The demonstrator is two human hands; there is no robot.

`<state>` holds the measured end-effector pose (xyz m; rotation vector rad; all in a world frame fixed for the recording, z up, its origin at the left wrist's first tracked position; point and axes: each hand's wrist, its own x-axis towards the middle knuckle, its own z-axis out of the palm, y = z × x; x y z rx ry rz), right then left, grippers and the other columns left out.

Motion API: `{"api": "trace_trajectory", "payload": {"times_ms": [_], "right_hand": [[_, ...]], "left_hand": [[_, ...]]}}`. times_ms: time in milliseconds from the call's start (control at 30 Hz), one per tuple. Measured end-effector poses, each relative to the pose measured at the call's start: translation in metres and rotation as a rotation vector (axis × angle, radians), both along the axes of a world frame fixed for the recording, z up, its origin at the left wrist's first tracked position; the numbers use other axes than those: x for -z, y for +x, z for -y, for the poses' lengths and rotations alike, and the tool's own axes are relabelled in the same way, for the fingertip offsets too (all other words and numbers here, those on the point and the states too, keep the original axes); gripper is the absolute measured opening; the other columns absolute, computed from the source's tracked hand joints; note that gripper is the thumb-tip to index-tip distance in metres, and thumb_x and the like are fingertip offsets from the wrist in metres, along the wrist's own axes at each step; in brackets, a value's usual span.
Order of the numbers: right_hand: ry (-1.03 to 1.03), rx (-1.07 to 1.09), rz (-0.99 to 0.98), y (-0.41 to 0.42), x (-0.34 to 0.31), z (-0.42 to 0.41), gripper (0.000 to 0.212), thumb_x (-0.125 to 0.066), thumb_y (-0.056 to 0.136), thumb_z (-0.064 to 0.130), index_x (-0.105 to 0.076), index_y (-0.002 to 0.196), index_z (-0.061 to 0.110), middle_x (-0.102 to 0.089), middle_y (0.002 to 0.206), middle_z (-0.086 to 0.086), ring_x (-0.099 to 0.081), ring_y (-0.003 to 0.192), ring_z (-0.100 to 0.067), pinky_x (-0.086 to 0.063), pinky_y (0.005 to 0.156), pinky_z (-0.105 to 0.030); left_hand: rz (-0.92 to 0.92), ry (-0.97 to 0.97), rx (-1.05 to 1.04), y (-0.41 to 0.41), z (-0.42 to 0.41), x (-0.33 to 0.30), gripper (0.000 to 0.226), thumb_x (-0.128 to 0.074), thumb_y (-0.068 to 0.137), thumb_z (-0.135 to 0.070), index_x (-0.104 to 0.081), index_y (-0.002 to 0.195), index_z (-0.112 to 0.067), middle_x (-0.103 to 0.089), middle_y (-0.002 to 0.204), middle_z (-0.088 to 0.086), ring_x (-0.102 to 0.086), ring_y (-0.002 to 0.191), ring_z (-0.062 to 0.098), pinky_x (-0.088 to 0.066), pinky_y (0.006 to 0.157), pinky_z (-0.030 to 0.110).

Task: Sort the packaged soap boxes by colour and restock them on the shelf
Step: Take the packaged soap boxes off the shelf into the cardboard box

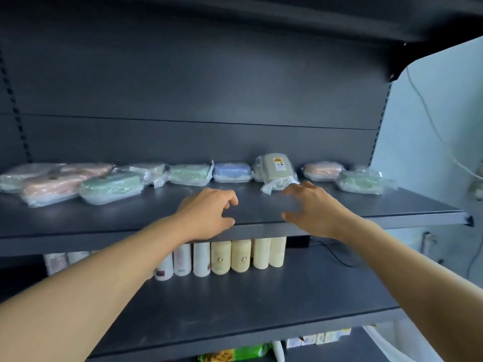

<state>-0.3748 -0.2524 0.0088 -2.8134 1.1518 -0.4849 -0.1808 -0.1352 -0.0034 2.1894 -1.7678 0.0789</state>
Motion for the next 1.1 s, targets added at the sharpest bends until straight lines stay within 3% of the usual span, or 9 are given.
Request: {"api": "trace_trajectory", "payload": {"times_ms": [200,400,633,800,1000,1100], "right_hand": [[-0.038,0.081,-0.032,-0.028,-0.013,0.111,0.06,-0.06,0.087,0.039,-0.037,0.14,0.02,-0.039,0.14,-0.007,-0.042,0.126,-0.03,-0.04,0.1,-0.044],[-0.027,0.176,-0.051,-0.059,-0.011,0.225,0.067,-0.063,0.084,0.038,-0.034,0.14,0.015,-0.041,0.135,-0.014,-0.041,0.125,-0.033,-0.04,0.099,-0.04],[-0.038,0.331,-0.062,-0.092,0.007,0.311,0.083,-0.065,0.079,0.049,-0.023,0.145,0.024,-0.029,0.147,-0.012,-0.024,0.134,-0.033,-0.027,0.106,-0.042],[0.027,0.354,-0.116,-0.102,0.023,0.332,0.085,-0.062,0.076,0.06,-0.022,0.144,0.026,-0.03,0.144,-0.007,-0.022,0.134,-0.032,-0.027,0.105,-0.043],[-0.124,0.236,-0.157,-0.081,0.024,0.302,0.078,-0.061,0.071,0.065,-0.034,0.135,0.03,-0.035,0.128,-0.008,-0.029,0.124,-0.032,-0.031,0.102,-0.041],[-0.113,0.165,-0.18,-0.06,0.014,0.281,0.078,-0.06,0.07,0.069,-0.039,0.133,0.027,-0.035,0.125,-0.009,-0.03,0.123,-0.031,-0.029,0.102,-0.04]], "left_hand": [[-0.004,-0.025,-0.07,-0.016,0.108,-0.016,0.049,-0.06,0.088,-0.037,-0.043,0.132,-0.029,-0.051,0.132,-0.007,-0.05,0.117,0.016,-0.045,0.092,0.036],[0.018,-0.085,-0.228,-0.041,0.223,-0.019,0.057,-0.061,0.085,-0.038,-0.039,0.133,-0.017,-0.045,0.132,0.006,-0.047,0.12,0.027,-0.044,0.087,0.039],[-0.152,-0.094,-0.475,-0.044,0.31,-0.006,0.088,-0.062,0.074,-0.063,-0.027,0.139,-0.015,-0.028,0.146,0.017,-0.036,0.131,0.035,-0.037,0.098,0.043],[-0.21,-0.133,-0.574,-0.042,0.332,0.003,0.102,-0.068,0.069,-0.063,-0.016,0.142,-0.015,-0.028,0.143,0.015,-0.035,0.13,0.034,-0.039,0.093,0.041],[-0.166,-0.102,-0.505,-0.034,0.308,-0.006,0.104,-0.073,0.071,-0.044,-0.009,0.146,-0.013,-0.031,0.143,0.013,-0.033,0.132,0.031,-0.039,0.092,0.04],[-0.16,-0.062,-0.464,-0.025,0.28,-0.014,0.094,-0.072,0.072,-0.038,-0.018,0.144,-0.011,-0.032,0.144,0.011,-0.034,0.132,0.03,-0.04,0.093,0.039]]}}
